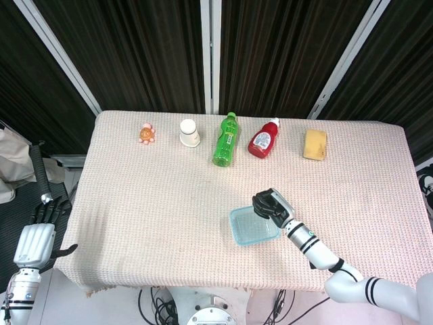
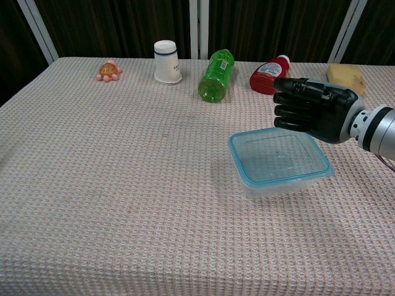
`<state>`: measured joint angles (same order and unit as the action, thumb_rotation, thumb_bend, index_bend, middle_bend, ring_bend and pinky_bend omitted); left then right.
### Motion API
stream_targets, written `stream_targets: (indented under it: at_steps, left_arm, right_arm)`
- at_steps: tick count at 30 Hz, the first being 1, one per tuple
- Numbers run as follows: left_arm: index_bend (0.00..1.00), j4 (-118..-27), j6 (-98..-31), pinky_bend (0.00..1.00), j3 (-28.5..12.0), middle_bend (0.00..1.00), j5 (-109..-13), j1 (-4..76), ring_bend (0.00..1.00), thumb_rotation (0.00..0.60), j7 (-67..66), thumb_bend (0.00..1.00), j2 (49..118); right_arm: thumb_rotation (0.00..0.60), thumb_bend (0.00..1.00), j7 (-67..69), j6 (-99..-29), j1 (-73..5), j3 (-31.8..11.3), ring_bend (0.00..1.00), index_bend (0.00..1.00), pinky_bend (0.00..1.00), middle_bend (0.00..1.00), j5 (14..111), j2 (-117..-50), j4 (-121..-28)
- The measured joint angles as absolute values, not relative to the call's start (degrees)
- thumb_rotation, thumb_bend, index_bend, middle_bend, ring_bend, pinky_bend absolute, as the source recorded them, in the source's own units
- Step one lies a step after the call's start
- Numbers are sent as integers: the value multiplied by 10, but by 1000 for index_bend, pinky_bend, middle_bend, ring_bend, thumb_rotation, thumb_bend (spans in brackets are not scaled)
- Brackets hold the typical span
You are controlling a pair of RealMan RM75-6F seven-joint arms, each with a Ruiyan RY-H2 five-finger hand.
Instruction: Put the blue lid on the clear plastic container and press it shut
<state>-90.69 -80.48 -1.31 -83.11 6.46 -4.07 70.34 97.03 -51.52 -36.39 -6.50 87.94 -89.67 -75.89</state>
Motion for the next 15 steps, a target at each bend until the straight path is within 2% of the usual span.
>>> stream_targets:
  at_steps: [8, 15]
  left_arm:
    - [80, -905, -805, 0, -13, 4, -831, 65, 0, 600, -39, 56, 703]
    - [79, -902, -805, 0, -12, 4, -831, 64, 0, 600, -35, 55, 704]
  right_arm:
    - [600, 823, 1017, -514, -380, -38, 1000, 1000, 1000, 1000, 899, -918, -714]
    - [600, 833, 1025, -520, -383, -30, 1000, 1000, 1000, 1000, 898, -924, -705]
